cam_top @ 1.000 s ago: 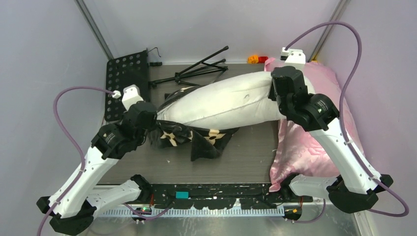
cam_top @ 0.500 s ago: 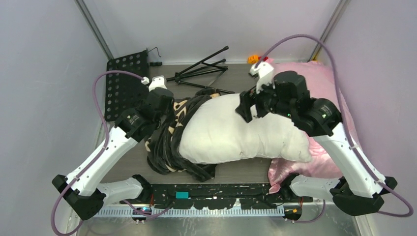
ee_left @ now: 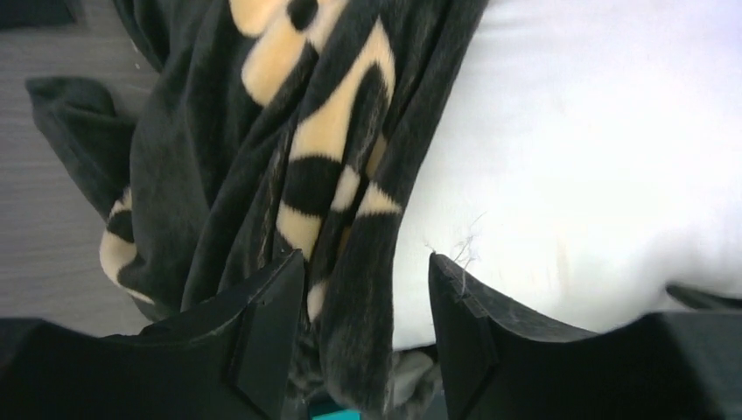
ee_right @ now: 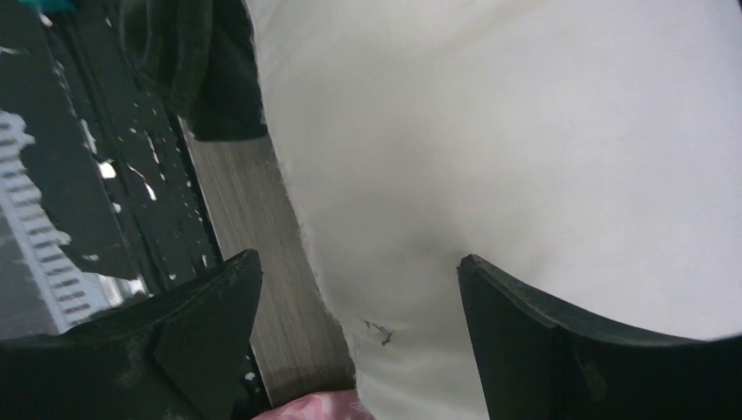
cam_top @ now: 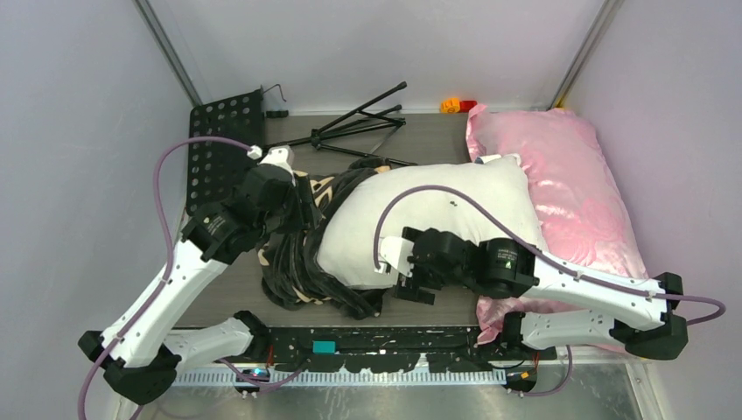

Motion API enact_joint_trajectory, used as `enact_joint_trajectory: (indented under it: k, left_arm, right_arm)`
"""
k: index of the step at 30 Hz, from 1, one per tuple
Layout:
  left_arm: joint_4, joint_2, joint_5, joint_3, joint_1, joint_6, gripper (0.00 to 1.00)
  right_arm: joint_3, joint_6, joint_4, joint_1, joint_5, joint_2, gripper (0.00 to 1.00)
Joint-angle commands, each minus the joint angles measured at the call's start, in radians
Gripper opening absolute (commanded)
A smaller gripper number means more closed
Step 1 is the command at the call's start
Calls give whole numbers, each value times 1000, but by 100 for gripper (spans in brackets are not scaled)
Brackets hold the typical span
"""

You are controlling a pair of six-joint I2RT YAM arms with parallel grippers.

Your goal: Remove the pillowcase from the pillow

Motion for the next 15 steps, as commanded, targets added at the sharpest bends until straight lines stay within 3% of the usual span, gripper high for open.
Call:
enact_joint_trajectory:
  k: [1, 8, 10, 12, 15]
  left_arm:
    - [-72, -100, 94, -21, 4, 29, 59]
    - [-113, -175, 240, -39, 4, -1, 66]
    - [-146, -175, 261, -23, 5, 3, 67]
    - [-179, -181, 263, -6, 5, 7, 67]
    - [-209, -208, 263, 9, 4, 6, 67]
  right_arm:
    - [-135, -119, 127, 26, 118, -82, 89]
    - [-265, -182, 284, 26, 273, -23, 90]
    - [-291, -186, 366, 25, 275, -25, 86]
    - [-289, -170, 417, 26, 261, -16, 69]
    - [-236, -126, 425, 25, 266, 26, 24]
